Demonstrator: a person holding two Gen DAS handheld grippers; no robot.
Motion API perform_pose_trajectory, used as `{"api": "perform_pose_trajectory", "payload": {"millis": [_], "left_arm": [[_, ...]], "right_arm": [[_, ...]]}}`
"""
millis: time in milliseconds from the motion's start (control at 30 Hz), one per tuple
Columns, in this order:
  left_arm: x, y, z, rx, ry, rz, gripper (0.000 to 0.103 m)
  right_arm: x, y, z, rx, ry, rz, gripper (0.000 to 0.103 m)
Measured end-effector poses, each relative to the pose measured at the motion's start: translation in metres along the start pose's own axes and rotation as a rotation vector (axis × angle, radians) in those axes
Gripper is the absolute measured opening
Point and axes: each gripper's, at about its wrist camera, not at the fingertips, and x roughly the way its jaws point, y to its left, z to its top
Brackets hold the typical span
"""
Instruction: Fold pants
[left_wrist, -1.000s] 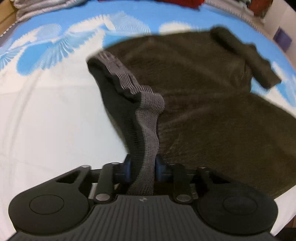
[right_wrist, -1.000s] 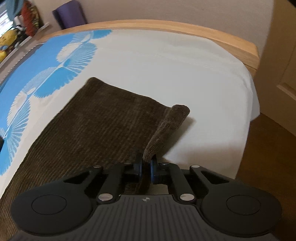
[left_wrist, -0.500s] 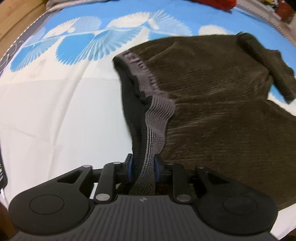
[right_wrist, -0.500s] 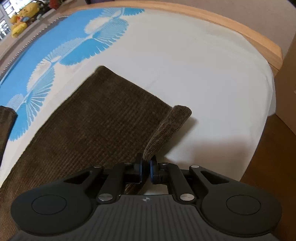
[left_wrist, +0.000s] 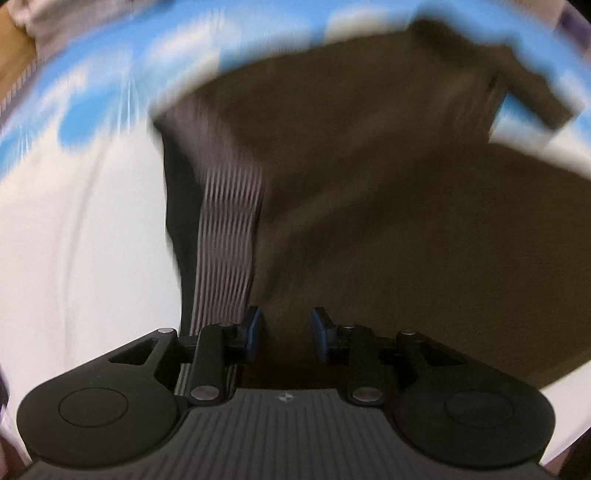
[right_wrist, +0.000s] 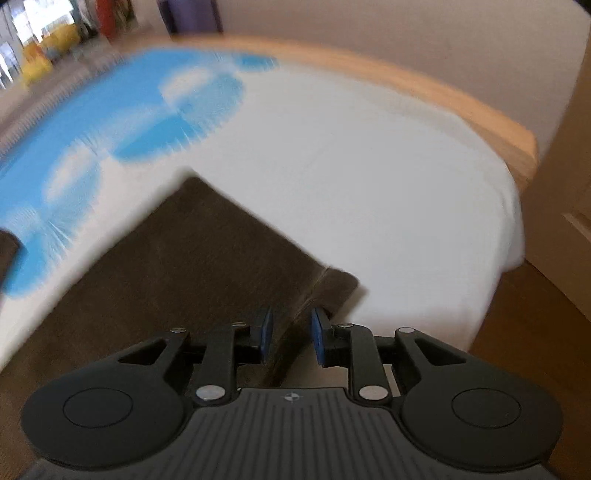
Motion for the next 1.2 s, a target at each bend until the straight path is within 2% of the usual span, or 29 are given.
{"api": "perform_pose_trajectory", "payload": {"millis": [33,67,200,267,333,367,433,500,567,633,700,867,933,1000,1067,1200], "left_arm": [[-0.001,-0.001,0.0,0.012,-0.016,0.0,0.033],[-0.004,-0.001,0.002,0.009,-0.017,0.003,0.033],[-0.025,-0.006,0.005,0.002,-0.083,0.002,0.035],[-0.03,-0.011,0.01,0.008,-0.114,-0.03,0.036],[-0.027,-0.016,0.012,0.02,-0.118,-0.064,0.036],[-0.021,-0.017,0.012,0.026,-0.101,-0.066,0.037],[-0.005,-0.018,0.009,0.034,-0.027,-0.048,0.042],[0.0,-0.017,0.008,0.05,-0.03,-0.029,0.046],[-0.008,-0.018,0.012,0.034,-0.05,-0.033,0.046],[-0.023,-0.02,0.016,0.033,-0.112,-0.056,0.047],[-0.038,-0.024,0.018,0.036,-0.176,-0.063,0.049],[-0.075,-0.053,0.024,0.039,-0.364,-0.077,0.066],[-0.09,-0.07,0.026,0.055,-0.453,-0.074,0.069],[-0.106,-0.082,0.029,0.054,-0.515,-0.077,0.069],[-0.125,-0.096,0.038,0.035,-0.542,-0.109,0.069],[-0.17,-0.123,0.063,0.009,-0.633,-0.132,0.069]], "right_arm": [[0.006,-0.006,-0.003,0.024,0.024,-0.03,0.025],[0.005,-0.013,-0.003,0.058,0.015,-0.039,0.032],[-0.01,-0.016,0.003,0.036,-0.103,-0.102,0.033],[-0.021,-0.019,0.004,0.057,-0.164,-0.041,0.033],[-0.026,-0.016,0.004,0.044,-0.182,0.033,0.033],[-0.024,-0.012,0.002,0.027,-0.164,0.067,0.034],[-0.007,-0.001,-0.002,-0.02,-0.051,0.101,0.035],[0.007,0.003,-0.007,-0.031,0.039,0.043,0.036],[0.001,0.001,-0.004,0.011,0.004,0.043,0.036],[-0.017,0.006,0.001,0.003,-0.083,0.054,0.036],[-0.037,0.016,0.005,-0.012,-0.157,0.11,0.036],[-0.098,0.06,-0.001,-0.027,-0.3,0.262,0.036],[-0.124,0.082,-0.01,-0.059,-0.364,0.349,0.036],[-0.143,0.102,-0.015,-0.095,-0.405,0.419,0.036],[-0.162,0.124,-0.019,-0.128,-0.443,0.475,0.036],[-0.181,0.162,-0.029,-0.177,-0.463,0.569,0.036]]}}
